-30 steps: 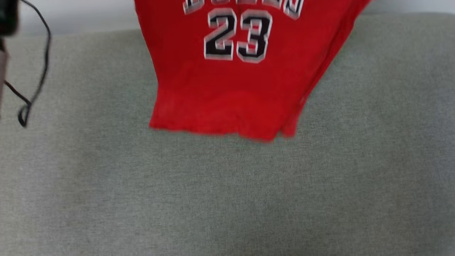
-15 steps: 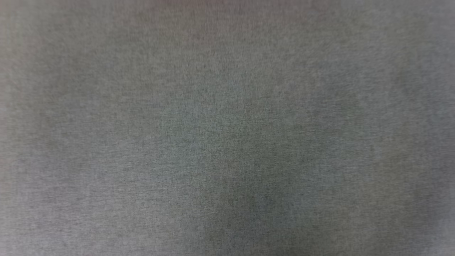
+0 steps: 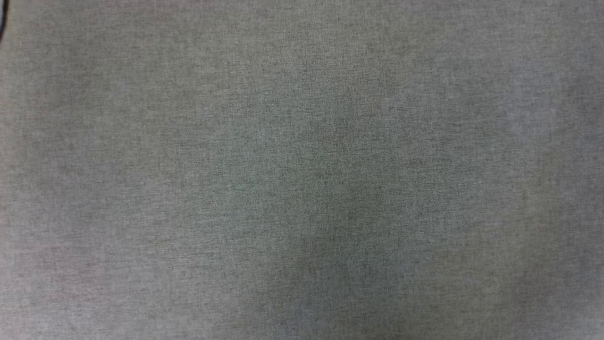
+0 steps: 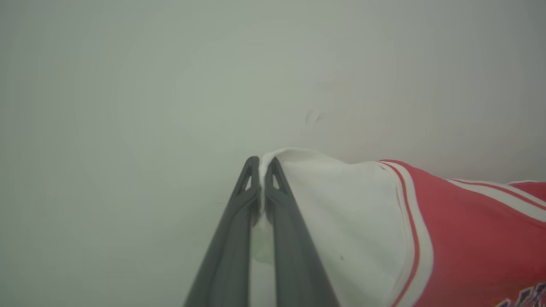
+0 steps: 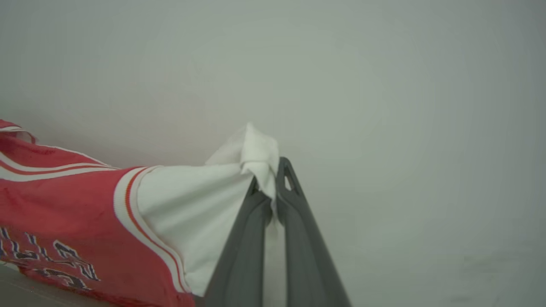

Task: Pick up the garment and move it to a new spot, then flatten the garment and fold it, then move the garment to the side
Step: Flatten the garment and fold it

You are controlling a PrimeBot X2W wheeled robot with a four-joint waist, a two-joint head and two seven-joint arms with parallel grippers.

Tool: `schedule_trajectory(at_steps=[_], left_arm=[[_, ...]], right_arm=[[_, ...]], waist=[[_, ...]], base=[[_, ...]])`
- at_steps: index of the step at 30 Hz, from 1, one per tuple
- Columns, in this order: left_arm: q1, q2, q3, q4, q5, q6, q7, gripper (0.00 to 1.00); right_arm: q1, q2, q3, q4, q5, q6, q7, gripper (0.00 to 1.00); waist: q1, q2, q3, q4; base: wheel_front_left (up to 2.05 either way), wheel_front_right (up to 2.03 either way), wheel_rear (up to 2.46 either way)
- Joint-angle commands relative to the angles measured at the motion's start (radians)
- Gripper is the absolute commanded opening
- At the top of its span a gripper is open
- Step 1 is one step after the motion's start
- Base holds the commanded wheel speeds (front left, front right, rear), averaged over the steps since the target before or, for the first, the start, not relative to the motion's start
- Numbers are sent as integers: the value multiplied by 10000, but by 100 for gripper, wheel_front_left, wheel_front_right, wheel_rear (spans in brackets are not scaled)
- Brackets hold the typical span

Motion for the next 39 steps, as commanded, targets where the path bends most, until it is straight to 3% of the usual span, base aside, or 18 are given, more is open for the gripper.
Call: schedule_trajectory(at_steps=[1, 10, 18, 25, 26, 28, 34, 39], left_arm=[[287, -64, 100, 99, -177, -75, -170, 0], [2897, -202, 362, 396, -976, -549, -933, 0], [6534, 9, 732, -341, -1539, -213, -1268, 0], [10474, 161, 1057, -2089, -1920, 558, -1346, 0], [12018, 208, 1222, -3084, -2093, 1035, -1355, 0], [12988, 272, 1304, -3720, -2207, 1371, -1327, 0], [15505, 413, 1327, -5525, -2468, 2298, -1058, 0], [16971, 481, 1248, -6392, -2590, 2883, -789, 0]], right_arm=[[225, -3, 78, 135, 165, -10, -166, 0], [2646, -136, 1161, 337, 1423, -10, -350, 0], [5692, -750, 1733, -677, 2401, -12, -6, 0], [8876, -1064, 1621, -2018, 2761, -12, 719, 0], [10244, -1155, 1149, -2707, 2699, -12, 1020, 0], [11155, -1109, 744, -3190, 2580, -12, 1240, 0], [14086, -649, -733, -4871, 2099, -12, 2304, 0], [16488, 91, -1975, -6253, 1631, -12, 3701, 0]], waist=[[-2, 0, -66, 5], [-2, 0, -1647, 102], [-2, 0, -3376, 197], [-2, 0, -4609, 226], [-2, 0, -4964, 285], [-2, 0, -5208, 311], [-2, 0, -5875, 425], [-2, 0, -6193, 574]], base=[[0, 0, 0], [0, 0, 0], [0, 0, 0], [0, 0, 0], [0, 0, 0], [0, 0, 0], [0, 0, 0], [0, 0, 0]])
